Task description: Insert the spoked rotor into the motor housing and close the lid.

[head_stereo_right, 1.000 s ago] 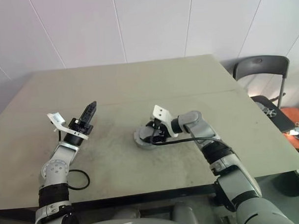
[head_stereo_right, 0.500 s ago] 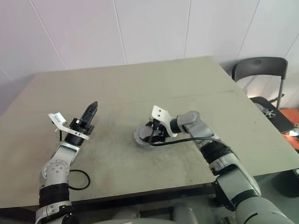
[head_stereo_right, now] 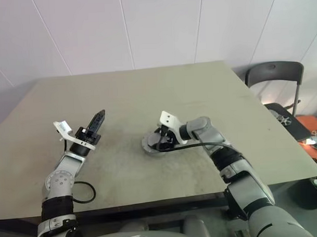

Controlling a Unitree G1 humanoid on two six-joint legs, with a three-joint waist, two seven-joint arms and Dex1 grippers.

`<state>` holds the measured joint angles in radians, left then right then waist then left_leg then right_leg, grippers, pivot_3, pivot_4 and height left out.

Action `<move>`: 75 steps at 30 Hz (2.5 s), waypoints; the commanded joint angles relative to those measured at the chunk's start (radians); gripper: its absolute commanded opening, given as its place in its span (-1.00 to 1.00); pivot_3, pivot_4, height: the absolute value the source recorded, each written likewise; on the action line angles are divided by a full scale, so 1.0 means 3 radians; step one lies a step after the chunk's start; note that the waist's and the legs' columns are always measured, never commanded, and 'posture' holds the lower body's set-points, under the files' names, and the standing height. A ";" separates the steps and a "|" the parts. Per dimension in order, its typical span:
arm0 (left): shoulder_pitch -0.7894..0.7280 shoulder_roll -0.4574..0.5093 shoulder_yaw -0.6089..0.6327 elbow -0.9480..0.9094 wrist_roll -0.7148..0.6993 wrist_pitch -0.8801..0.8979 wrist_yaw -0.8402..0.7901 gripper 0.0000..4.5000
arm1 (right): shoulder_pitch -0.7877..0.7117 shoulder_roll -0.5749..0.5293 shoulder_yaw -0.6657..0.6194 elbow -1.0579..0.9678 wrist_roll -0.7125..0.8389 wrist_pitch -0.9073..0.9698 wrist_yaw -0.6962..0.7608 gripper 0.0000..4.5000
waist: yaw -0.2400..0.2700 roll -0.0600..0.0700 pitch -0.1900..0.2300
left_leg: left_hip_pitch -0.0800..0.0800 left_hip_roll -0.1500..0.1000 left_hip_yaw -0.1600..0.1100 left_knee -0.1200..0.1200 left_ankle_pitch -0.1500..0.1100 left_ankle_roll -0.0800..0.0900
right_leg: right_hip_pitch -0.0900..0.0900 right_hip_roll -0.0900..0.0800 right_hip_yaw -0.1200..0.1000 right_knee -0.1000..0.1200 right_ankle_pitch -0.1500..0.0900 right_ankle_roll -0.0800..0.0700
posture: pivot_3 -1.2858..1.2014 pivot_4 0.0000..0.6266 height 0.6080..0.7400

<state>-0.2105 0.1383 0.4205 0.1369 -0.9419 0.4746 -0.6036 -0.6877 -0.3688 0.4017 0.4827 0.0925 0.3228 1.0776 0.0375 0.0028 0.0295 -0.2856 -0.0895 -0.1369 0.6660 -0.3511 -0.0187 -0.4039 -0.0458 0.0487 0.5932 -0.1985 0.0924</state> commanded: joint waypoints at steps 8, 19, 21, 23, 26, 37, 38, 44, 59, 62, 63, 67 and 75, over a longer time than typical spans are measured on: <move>-0.0030 0.0028 0.0001 -0.0121 -0.0021 -0.0013 -0.0001 0.16 | -0.0076 -0.0332 -0.0052 0.0547 -0.0329 -0.0183 -0.0207 0.44 | 0.0009 0.0003 0.0007 | -0.0002 0.0000 0.0000 0.0000 0.0000 0.0000 | -0.0001 -0.0001 -0.0001 -0.0002 0.0000 0.0000 | 0.03 -1.00 1.00; -0.0022 0.0022 -0.0005 -0.0138 -0.0019 -0.0022 0.0008 0.16 | 0.0162 -0.0441 0.0204 0.0207 -0.0360 0.0158 0.0189 0.44 | 0.0022 0.0008 0.0006 | -0.0016 -0.0008 -0.0008 -0.0003 -0.0017 0.0031 | -0.0005 -0.0014 -0.0009 -0.0040 0.0000 0.0019 | 0.03 -1.00 1.00; -0.0016 0.0022 -0.0004 -0.0143 -0.0021 -0.0022 0.0007 0.16 | 0.0149 -0.0442 0.0207 0.0239 -0.0392 0.0191 0.0149 0.44 | 0.0023 0.0009 0.0005 | -0.0021 -0.0009 -0.0007 -0.0009 -0.0018 0.0032 | -0.0006 -0.0016 -0.0009 -0.0044 0.0000 0.0019 | 0.03 -1.00 1.00; -0.0008 0.0019 -0.0005 -0.0151 -0.0022 -0.0023 0.0009 0.16 | 0.0132 -0.0437 0.0206 0.0308 -0.0421 0.0183 0.0096 0.44 | 0.0025 0.0009 0.0005 | -0.0031 -0.0008 -0.0008 -0.0009 -0.0019 0.0033 | -0.0007 -0.0016 -0.0009 -0.0044 0.0000 0.0018 | 0.03 -1.00 1.00; 0.0002 0.0017 -0.0006 -0.0160 -0.0022 -0.0023 0.0013 0.16 | 0.0168 -0.0433 0.0212 0.0321 -0.0385 0.0138 0.0156 0.44 | 0.0026 0.0010 0.0006 | -0.0032 -0.0008 -0.0009 -0.0009 -0.0018 0.0030 | -0.0006 -0.0015 -0.0010 -0.0044 -0.0011 0.0025 | 0.03 -1.00 1.00; 0.0005 0.0024 -0.0006 -0.0165 -0.0026 -0.0014 0.0026 0.16 | 0.0295 -0.0383 0.0065 0.0098 -0.0127 0.0068 0.0350 0.44 | 0.0026 0.0010 0.0005 | -0.0036 -0.0009 -0.0010 -0.0008 -0.0019 0.0032 | -0.0007 -0.0015 -0.0010 -0.0047 -0.0009 0.0029 | 0.03 -1.00 1.00; 0.0002 0.0025 -0.0007 -0.0159 -0.0024 -0.0015 0.0024 0.16 | 0.0295 -0.0382 0.0024 0.0037 -0.0065 0.0113 0.0392 0.44 | 0.0029 0.0010 0.0006 | -0.0038 -0.0008 -0.0010 -0.0008 -0.0019 0.0033 | -0.0008 -0.0015 -0.0011 -0.0048 -0.0009 0.0029 | 0.03 -1.00 1.00; -0.0004 0.0016 -0.0022 -0.0134 -0.0006 -0.0022 0.0021 0.16 | 0.0180 -0.0352 -0.0308 -0.0478 0.0332 0.0477 0.0508 0.44 | 0.0037 0.0008 0.0005 | -0.0078 -0.0009 -0.0010 -0.0009 -0.0011 0.0019 | -0.0052 -0.0017 -0.0011 -0.0047 0.0000 0.0020 | 0.03 -1.00 1.00; -0.0014 0.0011 -0.0023 -0.0117 -0.0012 -0.0041 0.0028 0.16 | 0.0153 -0.0421 -0.0543 -0.1119 0.0568 0.0390 0.0609 0.44 | 0.0007 0.0006 0.0006 | -0.0175 -0.0006 0.0000 -0.0003 -0.0008 0.0012 | -0.0158 -0.0015 -0.0008 -0.0038 0.0011 0.0007 | 0.03 -1.00 1.00; -0.0019 0.0012 -0.0025 -0.0114 -0.0012 -0.0039 0.0028 0.16 | 0.0194 -0.0427 -0.0492 -0.1092 0.0511 0.0344 0.0568 0.44 | 0.0005 0.0005 0.0006 | -0.0174 -0.0006 0.0000 -0.0002 -0.0008 0.0011 | -0.0155 -0.0015 -0.0008 -0.0037 0.0011 0.0006 | 0.03 -1.00 1.00; -0.0021 0.0013 -0.0024 -0.0114 -0.0012 -0.0039 0.0028 0.16 | 0.0193 -0.0446 -0.0443 -0.1046 0.0434 0.0333 0.0535 0.44 | 0.0004 0.0005 0.0006 | -0.0174 -0.0006 0.0001 -0.0001 -0.0008 0.0011 | -0.0155 -0.0015 -0.0008 -0.0037 0.0012 0.0006 | 0.03 -1.00 1.00; -0.0025 0.0017 -0.0026 -0.0109 -0.0010 -0.0038 0.0026 0.16 | 0.0185 -0.0494 -0.0344 -0.0938 0.0272 0.0334 0.0496 0.44 | 0.0001 0.0005 0.0006 | -0.0172 -0.0005 0.0003 0.0000 -0.0007 0.0009 | -0.0156 -0.0014 -0.0007 -0.0033 0.0014 0.0003 | 0.03 -1.00 1.00; -0.0032 0.0021 -0.0029 -0.0110 -0.0009 -0.0033 0.0029 0.16 | 0.0137 -0.0544 -0.0334 -0.0798 0.0170 0.0351 0.0498 0.44 | 0.0007 0.0004 0.0006 | -0.0171 -0.0002 0.0004 0.0004 -0.0002 0.0002 | -0.0154 -0.0010 -0.0006 -0.0029 0.0019 -0.0005 | 0.03 -1.00 1.00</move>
<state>-0.2014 0.1370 0.4095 0.1311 -0.9420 0.4733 -0.5890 -0.6147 -0.5182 0.3109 0.2451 0.1501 0.4413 1.2282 0.0397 0.0041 0.0313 -0.3368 -0.0901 -0.1357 0.6673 -0.3518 -0.0180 -0.4501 -0.0487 0.0468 0.5843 -0.1927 0.0907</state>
